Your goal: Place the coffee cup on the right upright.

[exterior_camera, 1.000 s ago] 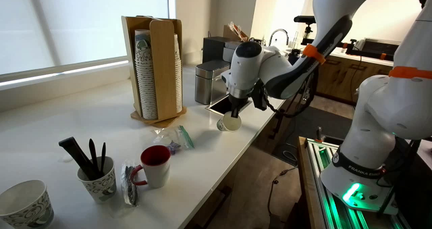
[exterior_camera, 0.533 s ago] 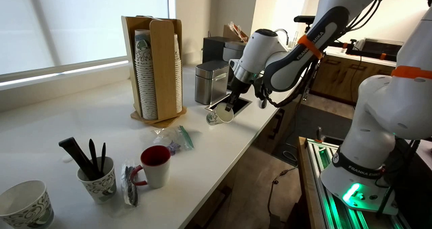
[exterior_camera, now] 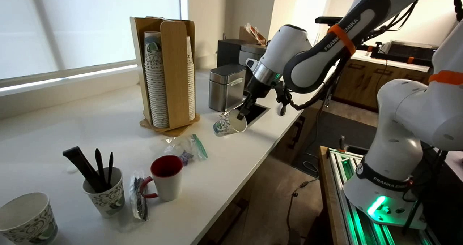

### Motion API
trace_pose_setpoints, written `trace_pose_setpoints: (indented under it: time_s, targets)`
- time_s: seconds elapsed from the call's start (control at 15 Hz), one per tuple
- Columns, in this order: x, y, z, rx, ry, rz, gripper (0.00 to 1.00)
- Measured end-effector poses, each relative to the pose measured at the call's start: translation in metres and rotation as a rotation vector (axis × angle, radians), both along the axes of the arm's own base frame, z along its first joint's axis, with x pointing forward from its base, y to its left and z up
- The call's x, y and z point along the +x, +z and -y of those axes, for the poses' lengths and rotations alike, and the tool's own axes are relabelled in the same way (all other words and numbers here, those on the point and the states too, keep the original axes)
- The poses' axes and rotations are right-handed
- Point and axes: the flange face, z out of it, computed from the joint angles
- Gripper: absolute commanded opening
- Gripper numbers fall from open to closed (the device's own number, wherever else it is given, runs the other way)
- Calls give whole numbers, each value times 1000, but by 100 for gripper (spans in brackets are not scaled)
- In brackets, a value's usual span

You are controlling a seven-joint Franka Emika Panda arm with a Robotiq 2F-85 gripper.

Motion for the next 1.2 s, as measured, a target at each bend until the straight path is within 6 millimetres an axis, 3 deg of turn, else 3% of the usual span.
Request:
trace_pose_setpoints:
  time_s: [0.2,0.53,0.73,0.87,1.2]
  targets:
    - [0,-2,3,37,87,-139,1]
    - [2,8,39,81,210,-361,5]
    - [10,8,54,74,202,-395,1]
    - [13,3,51,80,203,-409,1]
    - [15,5,18,308,221,-551,1]
